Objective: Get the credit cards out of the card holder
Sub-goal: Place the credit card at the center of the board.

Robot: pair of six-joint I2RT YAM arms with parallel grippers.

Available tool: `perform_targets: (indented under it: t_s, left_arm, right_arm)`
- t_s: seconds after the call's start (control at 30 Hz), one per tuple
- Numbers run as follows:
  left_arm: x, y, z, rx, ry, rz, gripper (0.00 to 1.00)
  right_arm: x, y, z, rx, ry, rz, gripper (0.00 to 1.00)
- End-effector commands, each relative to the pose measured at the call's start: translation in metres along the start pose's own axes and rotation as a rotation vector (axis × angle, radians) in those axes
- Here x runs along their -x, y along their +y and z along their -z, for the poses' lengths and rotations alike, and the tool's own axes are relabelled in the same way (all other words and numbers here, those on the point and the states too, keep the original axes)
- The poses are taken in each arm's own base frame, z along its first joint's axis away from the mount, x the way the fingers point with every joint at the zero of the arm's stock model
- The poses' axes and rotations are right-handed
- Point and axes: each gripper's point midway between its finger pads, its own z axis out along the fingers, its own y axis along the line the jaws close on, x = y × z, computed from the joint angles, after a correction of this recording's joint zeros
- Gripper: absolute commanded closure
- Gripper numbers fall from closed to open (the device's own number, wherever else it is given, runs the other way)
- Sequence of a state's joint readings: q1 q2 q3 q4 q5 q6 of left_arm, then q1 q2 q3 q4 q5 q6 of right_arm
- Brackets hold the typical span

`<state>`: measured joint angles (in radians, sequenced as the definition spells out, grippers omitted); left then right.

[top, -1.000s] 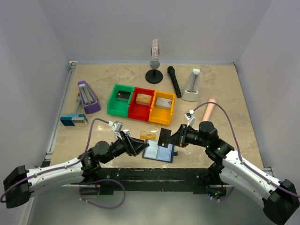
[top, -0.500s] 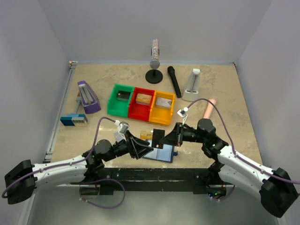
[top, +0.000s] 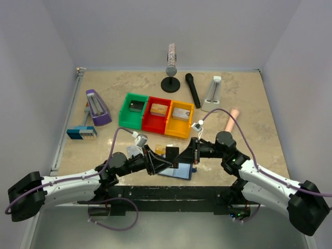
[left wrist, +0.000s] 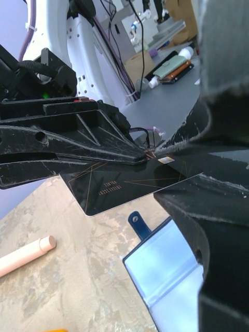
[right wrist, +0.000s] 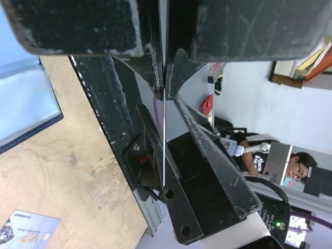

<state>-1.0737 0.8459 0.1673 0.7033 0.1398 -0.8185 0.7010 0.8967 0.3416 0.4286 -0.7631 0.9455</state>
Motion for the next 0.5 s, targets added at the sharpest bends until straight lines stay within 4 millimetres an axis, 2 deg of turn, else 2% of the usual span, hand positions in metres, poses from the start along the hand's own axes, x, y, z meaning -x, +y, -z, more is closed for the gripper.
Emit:
perform_targets:
  t_s: [0.0, 0.17, 0.2, 0.23, 0.27, 0.3, 0.37, 0.4, 0.47]
  left_arm:
    - [0.019, -0.026, -0.003, -0.106, -0.061, -0.023, 0.72]
    - [0.018, -0.027, 0.0, -0.121, -0.068, -0.018, 0.95]
    - [0.019, -0.028, 0.0, -0.127, -0.071, -0.019, 0.99]
    - [0.018, -0.028, 0.001, -0.131, -0.069, -0.021, 1.0]
    - [0.017, -0.029, 0.002, -0.137, -0.067, -0.025, 1.0]
    - [0.014, -0.03, 0.004, -0.147, -0.057, -0.024, 1.0]
    - [0.012, -0.036, 0.011, -0.175, -0.033, -0.029, 1.0]
    - [0.009, -0.039, 0.014, -0.193, -0.008, -0.036, 1.0]
    - [0.004, -0.045, 0.021, -0.217, 0.051, -0.058, 1.0]
  right_arm:
    - [0.012, 0.029, 0.0, 0.091, -0.01, 0.083, 1.0]
    - [0.009, 0.032, 0.001, 0.098, 0.008, 0.086, 1.0]
    - [0.008, 0.032, 0.002, 0.094, 0.016, 0.085, 0.92]
    - [0.007, 0.033, 0.002, 0.09, 0.028, 0.086, 0.72]
    - [0.006, 0.034, 0.004, 0.084, 0.041, 0.092, 0.58]
    - [0.005, 0.038, 0.006, 0.08, 0.054, 0.111, 0.48]
    - [0.006, 0.05, 0.015, 0.062, 0.074, 0.166, 0.36]
    - [0.006, 0.056, 0.022, 0.033, 0.088, 0.206, 0.15]
    - [0.005, 0.064, 0.035, -0.018, 0.122, 0.259, 0.1]
